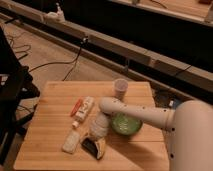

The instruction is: Place the eraser on the white sponge

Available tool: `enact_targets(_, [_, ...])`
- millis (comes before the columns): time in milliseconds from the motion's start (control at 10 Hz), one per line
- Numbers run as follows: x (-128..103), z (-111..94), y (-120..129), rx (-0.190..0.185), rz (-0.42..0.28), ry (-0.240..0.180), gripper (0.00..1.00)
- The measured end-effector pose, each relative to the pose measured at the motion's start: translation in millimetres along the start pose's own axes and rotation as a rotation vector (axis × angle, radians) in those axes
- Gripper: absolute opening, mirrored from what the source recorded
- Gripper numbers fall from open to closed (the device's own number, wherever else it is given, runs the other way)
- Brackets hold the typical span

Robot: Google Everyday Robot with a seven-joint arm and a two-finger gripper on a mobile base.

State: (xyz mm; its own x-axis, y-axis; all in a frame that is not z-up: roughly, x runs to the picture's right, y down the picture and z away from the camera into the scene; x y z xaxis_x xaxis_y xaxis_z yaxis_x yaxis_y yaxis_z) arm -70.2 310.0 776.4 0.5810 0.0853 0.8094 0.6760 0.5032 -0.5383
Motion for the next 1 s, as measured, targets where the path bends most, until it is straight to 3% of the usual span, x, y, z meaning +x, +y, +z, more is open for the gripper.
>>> enact_targets(100, [2.0,-9.3,-0.8,0.026,0.002,0.023,0.12])
enact_targets(300, [0.3,-23.4,-2.6,0.065,-0.003,0.049,0.01])
enact_targets(700, [-10.1,-64.8,-17.3,0.184,-0.046,0.106,0.00])
enact_targets(1000, [-22.7,-89.9,-37.3,0.271,-0.070,0.107,0.00])
